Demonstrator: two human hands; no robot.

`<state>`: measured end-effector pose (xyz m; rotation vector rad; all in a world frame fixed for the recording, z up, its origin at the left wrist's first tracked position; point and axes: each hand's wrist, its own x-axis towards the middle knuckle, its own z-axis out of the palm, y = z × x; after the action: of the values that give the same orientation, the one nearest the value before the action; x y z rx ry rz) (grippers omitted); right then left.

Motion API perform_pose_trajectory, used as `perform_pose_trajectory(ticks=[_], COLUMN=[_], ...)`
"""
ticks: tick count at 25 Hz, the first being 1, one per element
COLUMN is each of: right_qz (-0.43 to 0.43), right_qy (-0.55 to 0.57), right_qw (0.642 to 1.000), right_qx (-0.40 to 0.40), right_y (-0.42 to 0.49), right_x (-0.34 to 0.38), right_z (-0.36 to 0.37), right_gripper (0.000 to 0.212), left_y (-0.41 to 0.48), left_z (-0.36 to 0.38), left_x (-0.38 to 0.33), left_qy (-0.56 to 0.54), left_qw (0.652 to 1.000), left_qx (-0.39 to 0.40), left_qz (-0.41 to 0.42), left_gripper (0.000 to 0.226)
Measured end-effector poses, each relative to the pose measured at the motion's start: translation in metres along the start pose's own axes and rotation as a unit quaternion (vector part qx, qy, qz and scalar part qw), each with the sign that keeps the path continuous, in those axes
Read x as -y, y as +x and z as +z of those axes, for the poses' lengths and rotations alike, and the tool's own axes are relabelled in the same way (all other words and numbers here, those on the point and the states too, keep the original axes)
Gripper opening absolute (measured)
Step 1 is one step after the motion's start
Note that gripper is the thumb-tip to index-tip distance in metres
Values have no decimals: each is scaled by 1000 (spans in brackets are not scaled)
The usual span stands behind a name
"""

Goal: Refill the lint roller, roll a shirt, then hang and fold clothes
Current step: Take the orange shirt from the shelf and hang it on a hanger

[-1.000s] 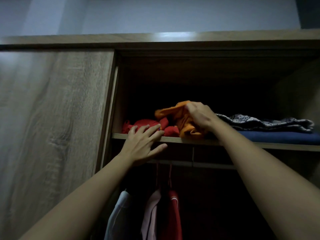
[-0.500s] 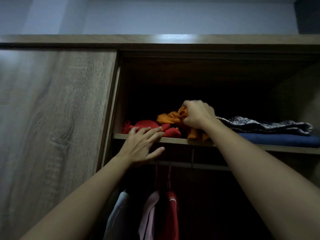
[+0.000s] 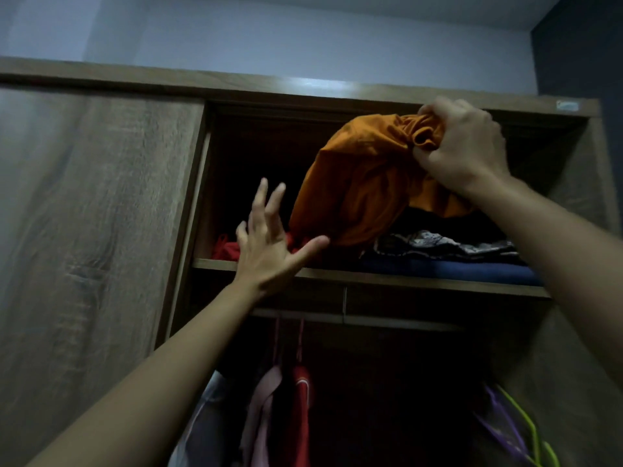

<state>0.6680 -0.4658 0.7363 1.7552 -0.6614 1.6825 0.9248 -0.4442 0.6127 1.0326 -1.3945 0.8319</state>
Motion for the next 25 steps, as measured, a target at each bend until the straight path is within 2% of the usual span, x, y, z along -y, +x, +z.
perform_pose_trajectory(ticks=[2, 5, 8, 9, 10, 11, 12, 13, 14, 15, 17, 19, 22, 25], right_qz=[-10, -21, -32, -29, -19, 9, 47, 78, 96, 97, 91, 115, 147, 164], right_qy=[12, 21, 11, 13, 39, 99, 175, 226, 242, 230, 174, 147, 186, 247], right_qw=[1000, 999, 998, 999, 999, 987, 948, 901, 873, 866, 879, 880, 878, 866], right_qx=[-17, -34, -59, -44, 15, 127, 263, 362, 413, 433, 436, 436, 415, 401], right_y=[2, 5, -2, -5, -7, -9, -14, -20, -26, -36, -62, -93, -134, -159], right_x=[-2, -6, -14, -19, -25, -31, -36, -43, -52, -61, -76, -85, -92, -93], right_z=[-16, -40, -65, -74, -83, -94, -104, -110, -111, -107, -93, -79, -67, -62], right_gripper=[41, 39, 39, 40, 41, 41, 41, 41, 40, 37, 33, 34, 50, 52], left_y=[23, 58, 68, 67, 66, 63, 60, 57, 53, 48, 33, 12, -23, -44], left_z=[1, -2, -9, -13, -19, -25, -31, -37, -41, -42, -38, -29, -17, -9], left_x=[-43, -93, -117, -120, -122, -125, -127, -129, -129, -127, -120, -111, -106, -102], left_qy=[-22, -91, -247, -300, -355, -402, -434, -439, -413, -367, -275, -213, -143, -129], left_qw=[998, 995, 966, 949, 930, 911, 896, 894, 905, 924, 951, 958, 955, 959], left_qx=[-47, -47, -43, -37, -18, 5, 29, 49, 64, 81, 134, 194, 253, 241], left_qz=[21, 21, 66, 84, 96, 97, 90, 80, 74, 70, 38, -13, -63, -79], left_gripper=[101, 97, 53, 40, 31, 24, 20, 17, 15, 13, 10, 10, 11, 12])
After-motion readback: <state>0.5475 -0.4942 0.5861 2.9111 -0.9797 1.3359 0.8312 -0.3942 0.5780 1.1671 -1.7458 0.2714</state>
